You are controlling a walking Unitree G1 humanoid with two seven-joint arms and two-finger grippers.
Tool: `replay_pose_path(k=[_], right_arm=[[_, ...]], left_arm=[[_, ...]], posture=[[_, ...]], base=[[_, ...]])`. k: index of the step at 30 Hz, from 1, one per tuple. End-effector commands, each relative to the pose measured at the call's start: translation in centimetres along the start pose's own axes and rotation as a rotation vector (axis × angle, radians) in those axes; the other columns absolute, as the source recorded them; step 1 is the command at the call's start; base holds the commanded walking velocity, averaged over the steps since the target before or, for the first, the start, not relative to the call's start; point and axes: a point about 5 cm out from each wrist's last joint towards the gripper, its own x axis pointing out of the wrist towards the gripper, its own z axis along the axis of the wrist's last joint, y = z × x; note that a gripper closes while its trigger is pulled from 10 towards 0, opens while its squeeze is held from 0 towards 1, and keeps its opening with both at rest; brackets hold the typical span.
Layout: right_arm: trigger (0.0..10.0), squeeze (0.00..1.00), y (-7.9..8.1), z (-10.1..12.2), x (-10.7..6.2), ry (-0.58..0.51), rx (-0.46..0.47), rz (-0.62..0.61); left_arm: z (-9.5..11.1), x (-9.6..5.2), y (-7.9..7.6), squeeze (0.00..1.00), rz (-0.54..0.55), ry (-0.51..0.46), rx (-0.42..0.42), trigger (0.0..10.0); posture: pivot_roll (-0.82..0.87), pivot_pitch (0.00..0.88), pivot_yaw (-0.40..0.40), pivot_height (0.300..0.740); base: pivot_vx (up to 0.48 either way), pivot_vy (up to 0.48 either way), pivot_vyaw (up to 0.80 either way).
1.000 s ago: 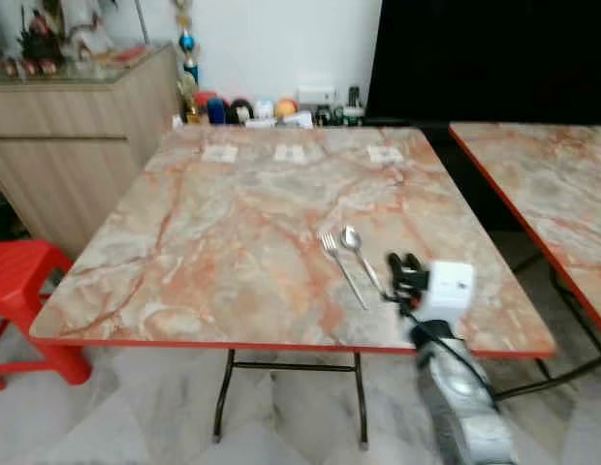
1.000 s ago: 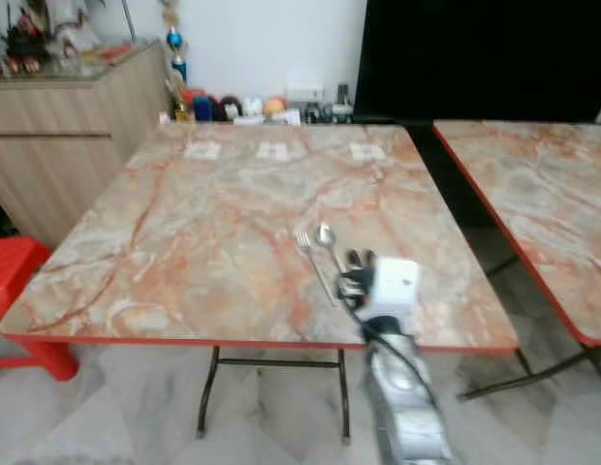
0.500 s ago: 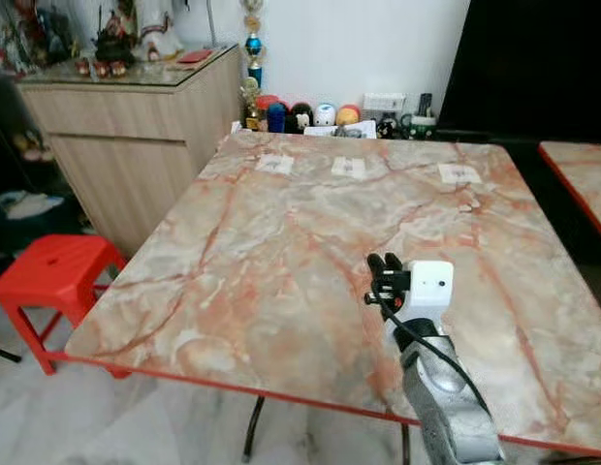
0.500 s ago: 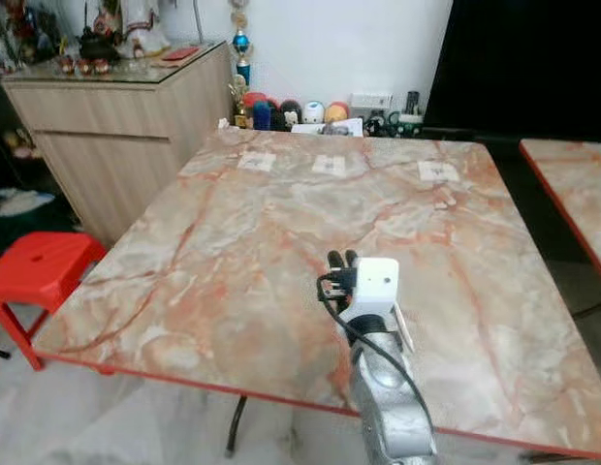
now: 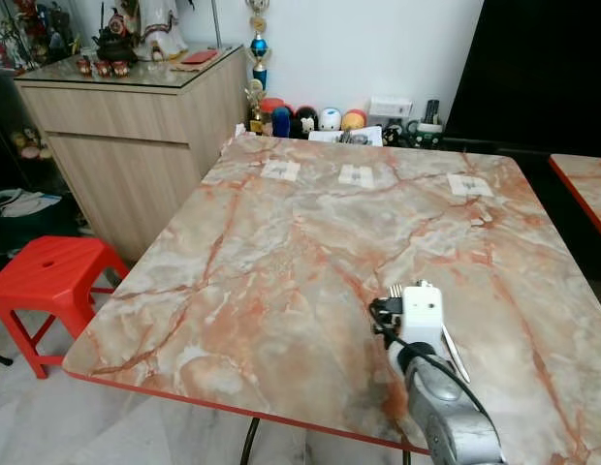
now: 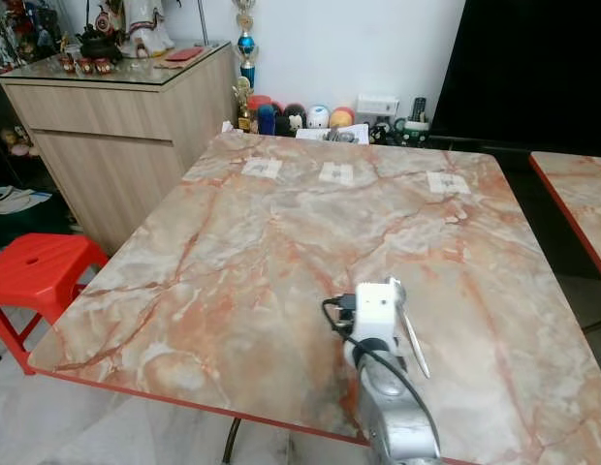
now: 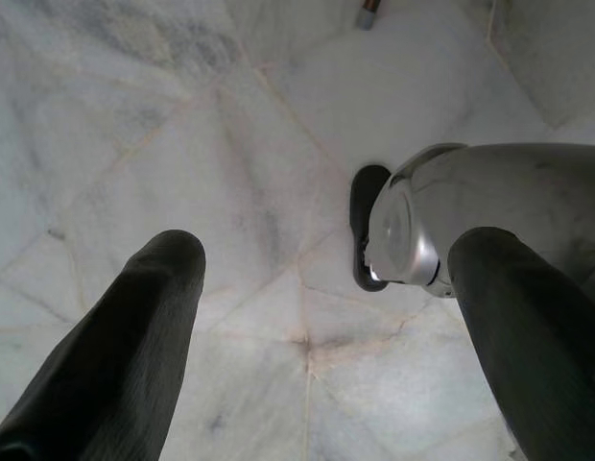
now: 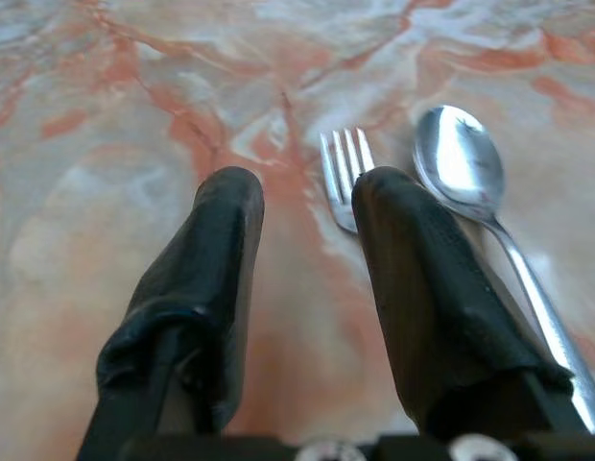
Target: Setting the table
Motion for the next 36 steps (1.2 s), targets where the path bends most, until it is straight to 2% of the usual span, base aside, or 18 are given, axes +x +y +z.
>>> replay_pose_path(k=[1, 2, 3, 4, 5, 20, 36], right_arm=[[10.0, 1.0, -0.1, 0.3, 0.3, 0.016, -0.013, -0.014], [10.0, 1.0, -0.2, 0.3, 0.3, 0.018, -0.014, -0.016], [10.0, 0.74, -0.2, 0.3, 0.3, 0.023, -0.019, -0.016], [10.0, 0.21, -0.3, 0.3, 0.4, 0.027, -0.019, -0.012], [10.0, 0.0, -0.3, 0.2, 0.4, 0.033, -0.016, -0.007], [10.0, 0.0, -2.0, -0.1, 1.8, 0.088, 0.01, -0.022], [10.0, 0.0, -3.1, -0.6, 2.4, 0.117, 0.011, -0.04]], left_arm=[[-0.4, -0.1, 0.1, 0.0, -0.002, 0.023, 0.004, 10.0], [-0.4, -0.1, 0.1, 0.0, -0.002, 0.023, 0.004, 10.0], [-0.4, -0.1, 0.1, 0.0, -0.003, 0.023, 0.004, 10.0], [-0.4, -0.1, 0.1, 0.0, -0.005, 0.022, 0.005, 10.0], [-0.4, -0.1, 0.1, 0.0, -0.006, 0.022, 0.006, 10.0], [-0.5, -0.1, 0.3, 0.0, -0.016, 0.033, 0.031, 10.0], [-0.5, -0.1, 0.4, 0.0, -0.019, 0.035, 0.034, 10.0]], posture=[[0.02, 0.0, 0.0, 0.74], [0.02, 0.0, 0.001, 0.74], [0.02, 0.0, 0.001, 0.74], [0.02, 0.0, 0.001, 0.74], [0.02, 0.0, 0.001, 0.74], [0.02, 0.0, 0.016, 0.74], [0.02, 0.0, 0.021, 0.74]], base=[[0.0, 0.0, 0.0], [0.0, 0.0, 0.0], [0.0, 0.0, 0.0], [0.0, 0.0, 0.0], [0.0, 0.0, 0.0], [0.0, 0.0, 0.0], [0.0, 0.0, 0.0]])
